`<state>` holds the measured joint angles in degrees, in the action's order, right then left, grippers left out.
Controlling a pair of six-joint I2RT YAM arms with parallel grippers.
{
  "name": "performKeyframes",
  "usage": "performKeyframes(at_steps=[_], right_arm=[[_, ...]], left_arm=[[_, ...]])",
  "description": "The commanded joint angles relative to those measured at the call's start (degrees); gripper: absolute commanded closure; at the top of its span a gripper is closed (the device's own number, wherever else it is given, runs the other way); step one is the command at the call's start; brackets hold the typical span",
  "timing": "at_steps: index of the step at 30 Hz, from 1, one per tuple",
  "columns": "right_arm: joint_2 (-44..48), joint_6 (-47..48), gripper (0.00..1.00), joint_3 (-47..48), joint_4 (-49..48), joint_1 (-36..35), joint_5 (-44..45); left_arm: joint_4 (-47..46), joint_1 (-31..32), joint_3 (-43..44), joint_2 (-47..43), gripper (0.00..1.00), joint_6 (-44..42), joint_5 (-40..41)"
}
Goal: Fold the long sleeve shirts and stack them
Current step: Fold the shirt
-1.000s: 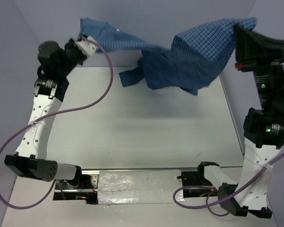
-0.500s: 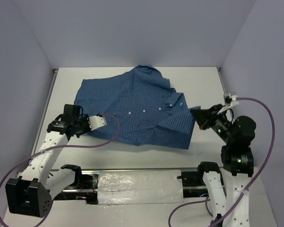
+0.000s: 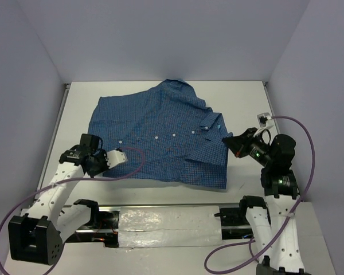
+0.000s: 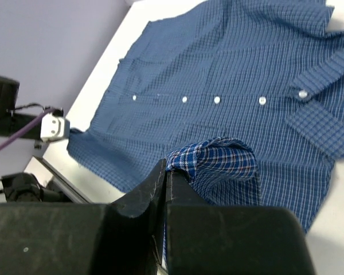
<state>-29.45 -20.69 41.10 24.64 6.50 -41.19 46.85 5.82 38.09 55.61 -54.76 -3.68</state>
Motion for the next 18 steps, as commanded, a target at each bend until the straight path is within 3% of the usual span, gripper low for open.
performKeyframes(at_steps=[1,6,11,18], right_arm=[[-5.2,-1.5,1.00,2.7,-10.4,-1.0,-1.2],[-13.4,-1.1,1.00,6.1,-18.7,-6.2,5.2],[-27.7,3.8,1.00,12.8,-24.5,-16.2,11.8],[-46.9,7.2,1.00,29.1,-26.6,-16.3,16.2]], left_arm=[[3.3,0.0,0.4,-1.0,0.93,3.5,1.2],[-0.4,-0.5,3.5,4.0,0.95,11.1,2.7],[-0.5,-2.7,10.0,12.4,0.91,16.3,0.9],[-1.9,-6.9,15.7,20.0,0.93,19.0,-0.4]])
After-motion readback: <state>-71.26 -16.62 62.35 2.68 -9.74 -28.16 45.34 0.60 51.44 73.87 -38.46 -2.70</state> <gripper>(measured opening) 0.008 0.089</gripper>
